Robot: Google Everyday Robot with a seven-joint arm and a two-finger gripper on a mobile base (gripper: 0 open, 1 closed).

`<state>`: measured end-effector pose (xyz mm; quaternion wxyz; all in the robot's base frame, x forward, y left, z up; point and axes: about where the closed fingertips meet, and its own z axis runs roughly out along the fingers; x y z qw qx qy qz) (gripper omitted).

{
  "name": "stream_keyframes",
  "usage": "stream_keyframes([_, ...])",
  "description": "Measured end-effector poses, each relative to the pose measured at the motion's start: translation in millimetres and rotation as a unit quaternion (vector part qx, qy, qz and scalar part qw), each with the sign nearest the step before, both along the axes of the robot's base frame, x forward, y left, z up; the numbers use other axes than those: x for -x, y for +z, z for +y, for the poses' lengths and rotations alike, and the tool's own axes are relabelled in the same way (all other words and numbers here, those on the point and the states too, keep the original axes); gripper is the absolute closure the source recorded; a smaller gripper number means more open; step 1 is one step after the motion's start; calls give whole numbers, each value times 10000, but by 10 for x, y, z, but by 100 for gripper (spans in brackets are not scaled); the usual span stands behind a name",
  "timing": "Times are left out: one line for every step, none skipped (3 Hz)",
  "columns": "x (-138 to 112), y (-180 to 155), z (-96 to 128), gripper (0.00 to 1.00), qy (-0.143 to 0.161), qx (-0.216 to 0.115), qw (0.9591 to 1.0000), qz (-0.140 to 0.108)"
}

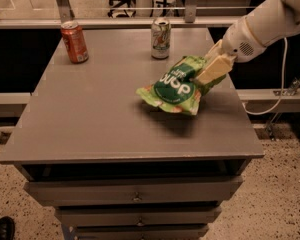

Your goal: Pick green rice chip bag

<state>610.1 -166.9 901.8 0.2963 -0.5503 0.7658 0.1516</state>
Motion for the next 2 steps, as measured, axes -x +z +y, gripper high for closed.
stream_keyframes([-2,208,-164,100,-234,-173,9996,-20])
stream_keyframes([-9,240,-172,100,-251,-192,9995,-39])
